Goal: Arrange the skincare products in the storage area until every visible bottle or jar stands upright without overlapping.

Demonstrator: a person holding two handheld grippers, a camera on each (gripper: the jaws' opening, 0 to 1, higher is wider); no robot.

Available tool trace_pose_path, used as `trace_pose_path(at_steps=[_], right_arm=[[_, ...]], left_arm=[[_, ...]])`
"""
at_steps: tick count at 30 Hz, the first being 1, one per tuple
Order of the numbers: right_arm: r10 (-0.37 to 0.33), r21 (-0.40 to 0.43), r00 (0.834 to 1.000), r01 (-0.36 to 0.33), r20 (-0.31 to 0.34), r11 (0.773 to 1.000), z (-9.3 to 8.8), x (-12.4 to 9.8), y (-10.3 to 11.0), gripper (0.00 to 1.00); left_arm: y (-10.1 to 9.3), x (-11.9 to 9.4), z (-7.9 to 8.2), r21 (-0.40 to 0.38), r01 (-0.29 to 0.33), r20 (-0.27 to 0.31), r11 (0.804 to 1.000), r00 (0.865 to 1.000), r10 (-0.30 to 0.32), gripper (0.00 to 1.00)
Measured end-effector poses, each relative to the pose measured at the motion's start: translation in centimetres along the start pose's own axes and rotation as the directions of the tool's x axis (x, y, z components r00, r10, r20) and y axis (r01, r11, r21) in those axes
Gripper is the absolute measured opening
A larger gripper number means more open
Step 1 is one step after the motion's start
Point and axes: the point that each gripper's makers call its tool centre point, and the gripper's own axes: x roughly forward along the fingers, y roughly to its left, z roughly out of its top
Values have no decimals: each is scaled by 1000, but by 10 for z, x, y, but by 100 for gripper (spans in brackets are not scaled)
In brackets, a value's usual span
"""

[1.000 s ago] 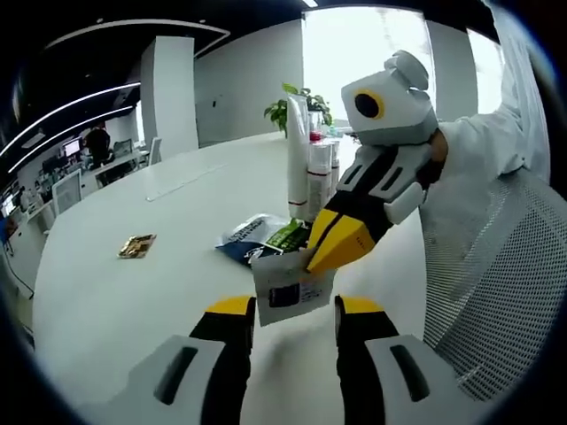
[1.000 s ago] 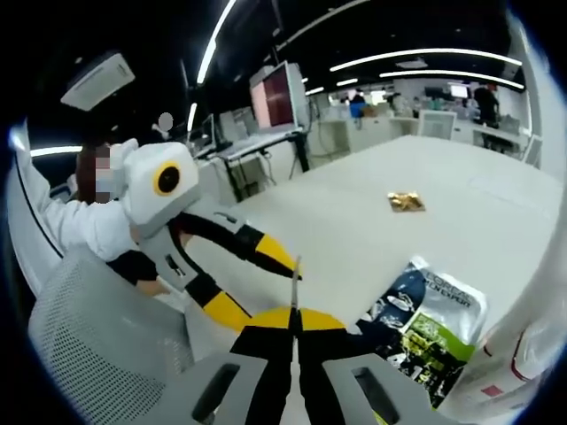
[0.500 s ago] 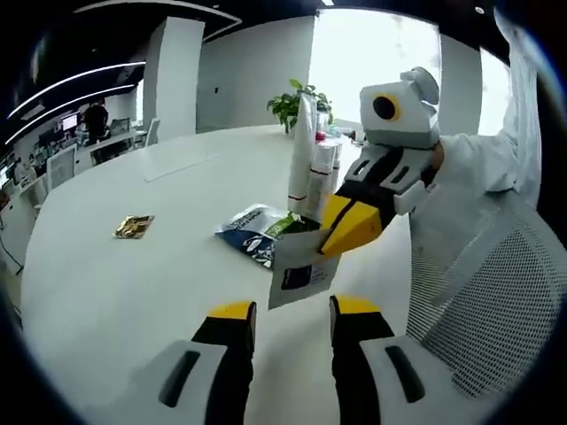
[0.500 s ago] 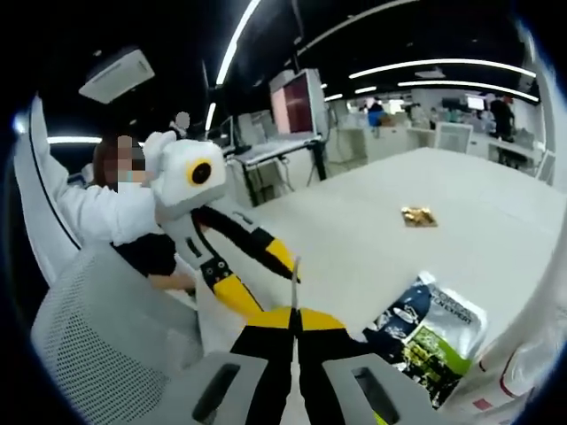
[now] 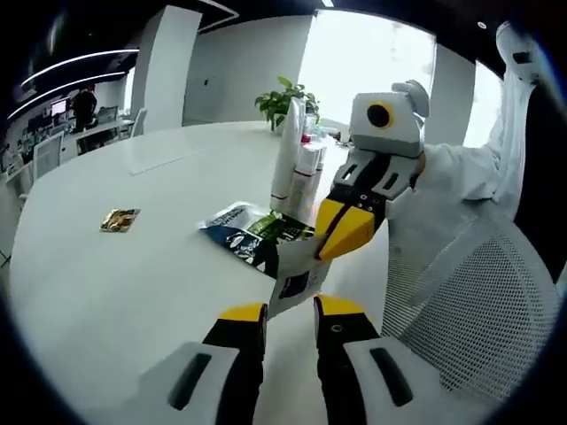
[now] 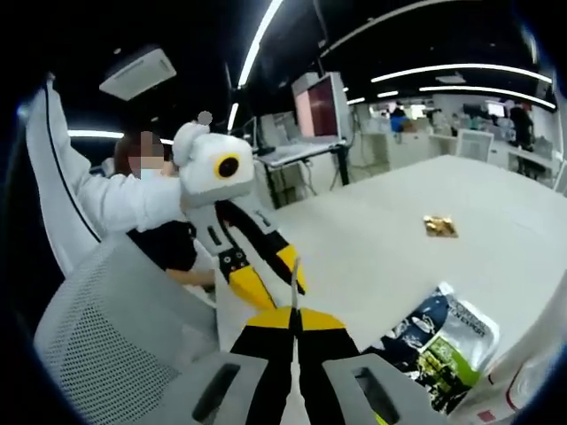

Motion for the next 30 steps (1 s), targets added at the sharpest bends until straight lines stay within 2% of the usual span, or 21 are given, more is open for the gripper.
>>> trace_pose_path(at_steps=[3,6,9,12,16,20,22,27,30], right_arm=[[28,-16,1000,-27,9,999,2,-1,5,0],[59,-37,998,-59,14,998,5,-1,13,0],[83,-46,996,-82,12,996,5,-1,18,0],[91,-47,996,-91,12,995,5,-1,20,0],[86,-48,996,-85,13,995,5,-2,18,0],[72,-44,997,-72,6,996,3,-1,15,0],[61,-37,998,-61,0,997,2,-1,13,0],[34,-45,999,-35,-4,998,0,1,9,0],[14,-50,1000,-14,-8,999,-1,2,5,0]], left_arm=[[1,0,-2,6,7,-22,1000,1000,-7,20],[-6,0,2,17,50,-13,999,999,-50,19],[-10,0,3,15,76,-27,997,997,-76,17],[-16,1,0,5,106,-51,994,993,-106,12],[-16,0,-2,-6,108,-54,994,993,-108,6],[-20,0,-4,-44,126,-61,991,990,-129,1],[-21,0,-6,-92,135,-63,987,988,-141,0],[-14,0,-9,-223,103,-42,969,992,-115,0],[-11,1,-10,-262,98,-29,960,994,-109,0]])
